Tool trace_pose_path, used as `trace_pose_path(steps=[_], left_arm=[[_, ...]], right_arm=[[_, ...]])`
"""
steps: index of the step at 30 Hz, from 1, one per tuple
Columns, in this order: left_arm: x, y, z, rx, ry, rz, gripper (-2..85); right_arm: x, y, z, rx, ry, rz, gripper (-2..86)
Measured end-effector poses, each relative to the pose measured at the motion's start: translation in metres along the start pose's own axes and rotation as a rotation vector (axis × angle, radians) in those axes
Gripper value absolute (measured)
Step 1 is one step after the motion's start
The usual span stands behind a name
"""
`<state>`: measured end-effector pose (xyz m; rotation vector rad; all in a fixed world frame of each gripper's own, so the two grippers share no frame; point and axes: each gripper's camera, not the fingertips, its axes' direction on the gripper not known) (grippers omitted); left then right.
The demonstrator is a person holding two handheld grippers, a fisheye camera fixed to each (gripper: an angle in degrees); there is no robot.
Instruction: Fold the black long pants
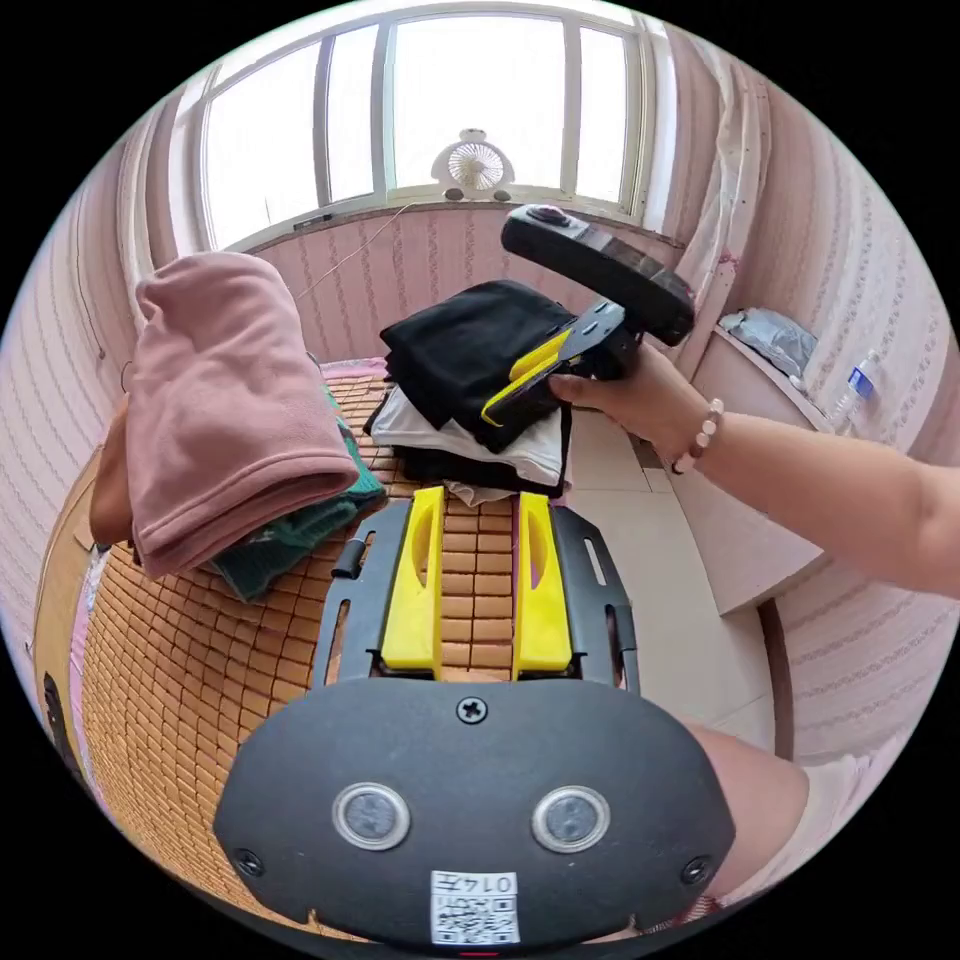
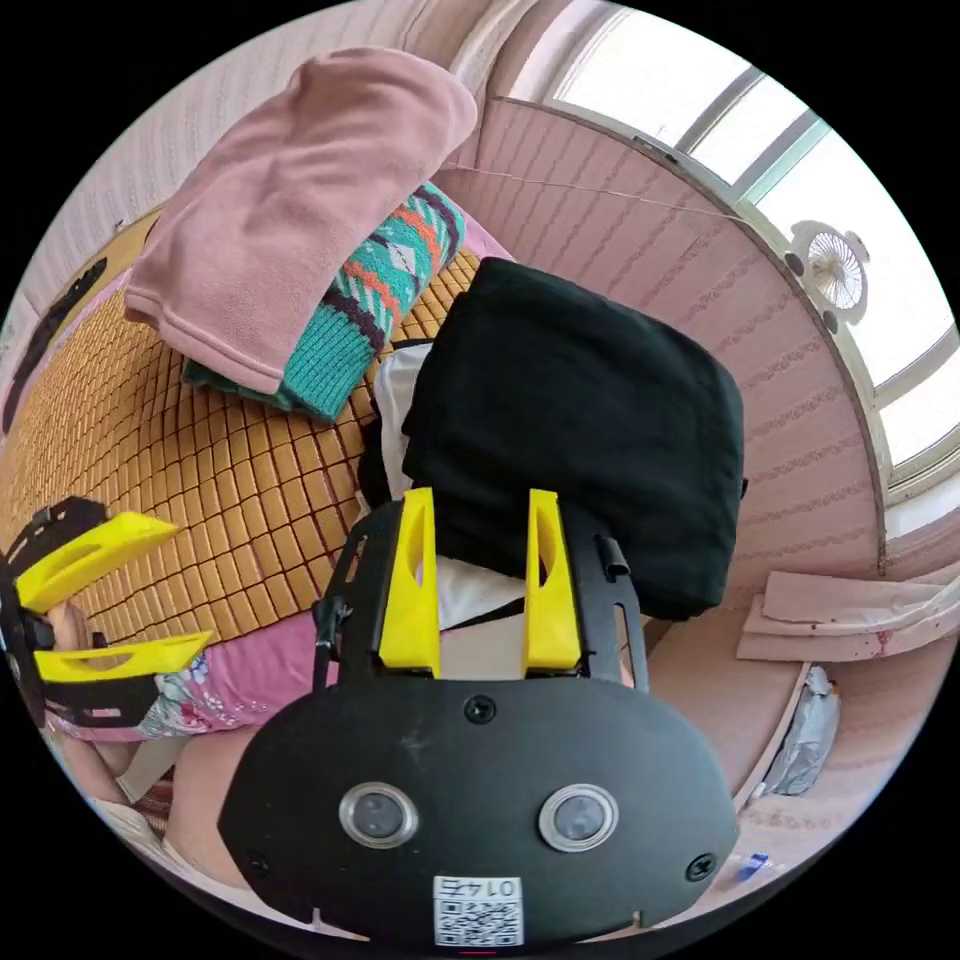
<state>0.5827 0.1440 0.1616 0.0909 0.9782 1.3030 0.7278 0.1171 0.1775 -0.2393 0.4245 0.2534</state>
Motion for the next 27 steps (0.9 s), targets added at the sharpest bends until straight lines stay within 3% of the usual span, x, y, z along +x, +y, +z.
trace_pose_path(steps=[7,11,17,19,27], left_arm=[[0.002,-0.048,0.036,0.032,0.052,-0.013,12.6],[0.009,-0.054,0.003,0.103,0.004,0.053,11.7],[0.011,0.009,-0.143,0.274,-0.223,0.007,7.3],[0.011,0.052,-0.221,0.325,-0.305,-0.109,3.2],[0.024,0.144,-0.474,0.343,-0.741,-0.298,-0.8]], right_arm=[[0.020,0.015,-0.039,0.139,-0.178,-0.083,1.3],[0.023,0.019,-0.087,0.294,-0.539,-0.133,0.7],[-0.020,0.021,-0.172,0.494,-0.878,-0.279,0.5],[-0.051,0.023,-0.207,0.545,-0.988,-0.379,0.5],[-0.242,-0.006,-0.394,0.794,-1.211,-0.746,0.4]])
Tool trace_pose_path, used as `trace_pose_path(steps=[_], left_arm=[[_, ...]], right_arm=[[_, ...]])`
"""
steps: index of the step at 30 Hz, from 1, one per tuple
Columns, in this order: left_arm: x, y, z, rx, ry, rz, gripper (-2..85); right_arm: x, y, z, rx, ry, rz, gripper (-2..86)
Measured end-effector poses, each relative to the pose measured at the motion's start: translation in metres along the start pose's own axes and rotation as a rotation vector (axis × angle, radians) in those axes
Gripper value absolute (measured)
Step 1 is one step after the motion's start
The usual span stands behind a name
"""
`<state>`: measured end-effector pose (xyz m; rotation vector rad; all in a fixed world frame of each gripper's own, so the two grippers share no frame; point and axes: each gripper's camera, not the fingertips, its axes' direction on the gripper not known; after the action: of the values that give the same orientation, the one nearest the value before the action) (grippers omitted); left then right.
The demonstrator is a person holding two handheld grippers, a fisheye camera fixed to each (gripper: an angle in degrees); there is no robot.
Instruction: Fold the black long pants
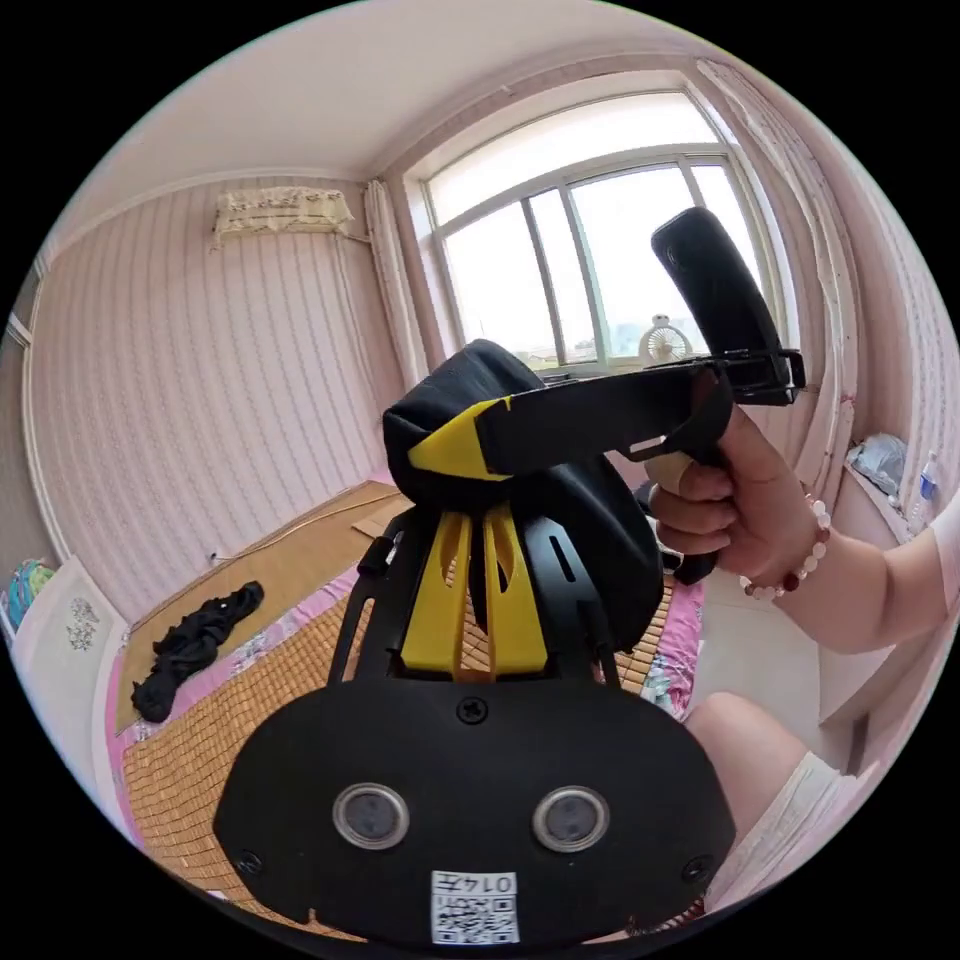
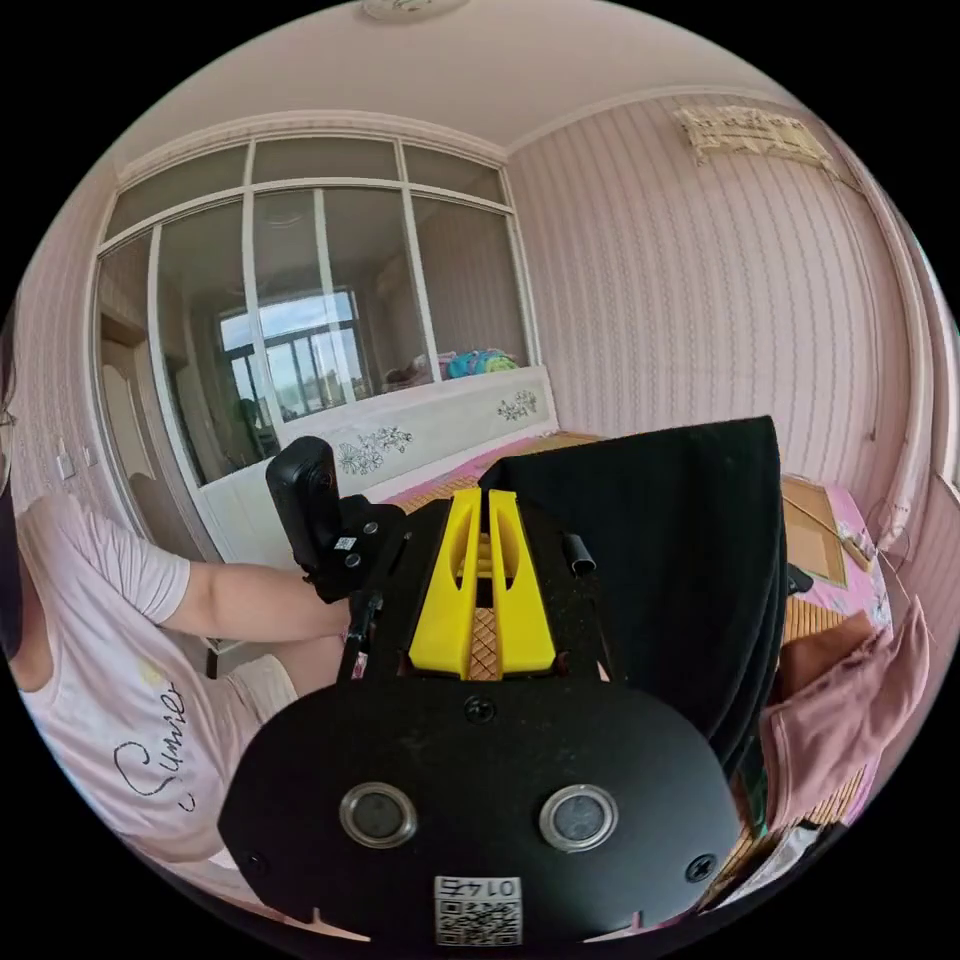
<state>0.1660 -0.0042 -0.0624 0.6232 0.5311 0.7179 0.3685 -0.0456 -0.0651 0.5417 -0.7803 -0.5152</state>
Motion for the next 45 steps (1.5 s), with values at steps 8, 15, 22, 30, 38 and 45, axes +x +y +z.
trace_pose_path(steps=[8,15,22,30,38,45], left_arm=[[-0.048,0.046,-0.079,-0.234,-0.373,0.177,-0.9],[0.021,0.242,-0.033,-0.499,-0.163,0.220,-0.5],[0.069,0.372,-0.069,-0.623,0.005,0.338,-0.4],[-0.084,0.402,-0.180,-0.478,-0.162,-0.318,1.8],[-0.238,0.491,-0.217,-0.612,-0.471,-0.691,9.8],[-0.302,0.562,-0.146,-0.926,-0.239,-0.874,16.0]], right_arm=[[-0.040,-0.026,0.106,0.045,-0.058,0.101,0.4],[-0.023,0.157,0.224,-0.376,0.014,0.467,0.0],[0.013,0.284,0.290,-0.876,0.058,0.772,-0.1],[-0.040,0.160,0.437,-0.896,0.041,0.414,3.5],[-0.162,0.093,0.683,-1.149,-0.025,-0.081,25.2],[-0.155,0.094,0.763,-1.268,0.066,0.021,19.0]])
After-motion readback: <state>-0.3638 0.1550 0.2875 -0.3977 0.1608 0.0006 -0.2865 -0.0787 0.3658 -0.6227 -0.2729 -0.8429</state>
